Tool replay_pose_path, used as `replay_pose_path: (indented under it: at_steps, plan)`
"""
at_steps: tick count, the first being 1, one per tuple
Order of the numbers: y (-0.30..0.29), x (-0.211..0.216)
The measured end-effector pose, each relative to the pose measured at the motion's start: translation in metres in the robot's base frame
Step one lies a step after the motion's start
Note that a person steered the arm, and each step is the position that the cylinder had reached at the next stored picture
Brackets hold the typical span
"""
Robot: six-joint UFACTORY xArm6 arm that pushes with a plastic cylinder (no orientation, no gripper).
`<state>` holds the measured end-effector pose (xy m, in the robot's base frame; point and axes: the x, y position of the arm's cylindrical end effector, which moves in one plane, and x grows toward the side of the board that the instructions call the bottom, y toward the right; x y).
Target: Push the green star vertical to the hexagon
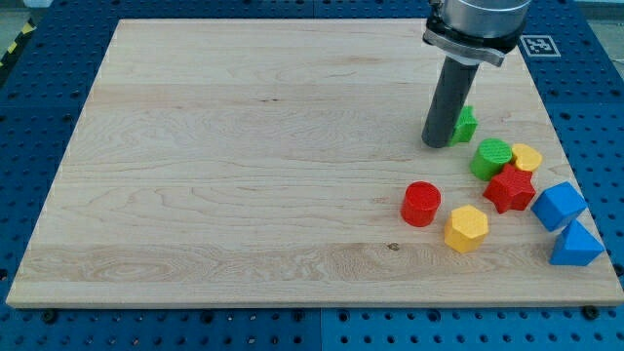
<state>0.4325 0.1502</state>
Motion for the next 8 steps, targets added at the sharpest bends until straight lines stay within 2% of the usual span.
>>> replay_pose_path:
  at_steps: [2, 4, 8]
  plan:
    - [0.011, 0.015]
    - [0.031, 0.008]
    - [0.040, -0.049]
